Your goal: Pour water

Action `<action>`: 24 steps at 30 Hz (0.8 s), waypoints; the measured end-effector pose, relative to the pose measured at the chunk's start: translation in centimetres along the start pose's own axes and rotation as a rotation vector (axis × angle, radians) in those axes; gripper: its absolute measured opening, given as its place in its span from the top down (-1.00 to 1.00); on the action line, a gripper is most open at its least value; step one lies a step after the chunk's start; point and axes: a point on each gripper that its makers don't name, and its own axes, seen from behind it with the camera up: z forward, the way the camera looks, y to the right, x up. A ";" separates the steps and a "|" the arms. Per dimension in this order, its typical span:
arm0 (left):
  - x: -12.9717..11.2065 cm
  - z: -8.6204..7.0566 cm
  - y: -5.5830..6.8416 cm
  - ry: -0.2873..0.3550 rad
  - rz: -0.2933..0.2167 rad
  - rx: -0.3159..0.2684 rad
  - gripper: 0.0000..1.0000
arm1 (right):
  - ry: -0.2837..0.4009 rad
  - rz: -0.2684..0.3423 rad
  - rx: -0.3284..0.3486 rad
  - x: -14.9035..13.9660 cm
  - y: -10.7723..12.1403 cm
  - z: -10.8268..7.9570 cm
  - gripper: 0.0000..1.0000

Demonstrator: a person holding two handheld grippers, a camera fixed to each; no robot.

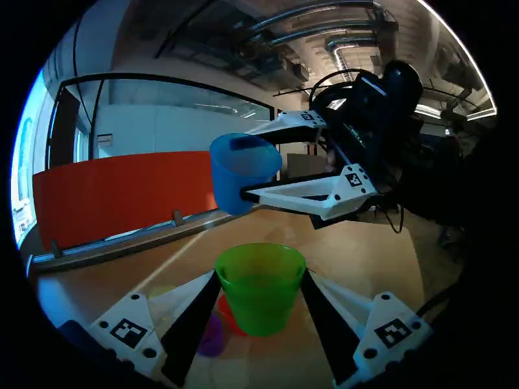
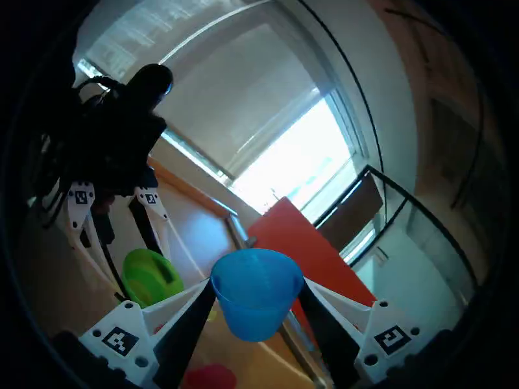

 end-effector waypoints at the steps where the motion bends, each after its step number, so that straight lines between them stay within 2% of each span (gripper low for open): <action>1: 0.0 0.0 0.0 0.000 0.001 0.001 -0.71 | -0.003 0.021 0.001 -0.1 0.0 0.0 -0.81; 14: 0.1 -0.3 0.2 -0.011 0.006 -0.002 -0.71 | -0.047 0.243 0.003 -1.3 -0.4 -0.4 -0.81; 24: 0.1 -0.7 0.4 -0.024 -0.007 -0.007 -0.71 | -0.114 0.483 0.065 -3.1 -2.2 -1.1 -0.81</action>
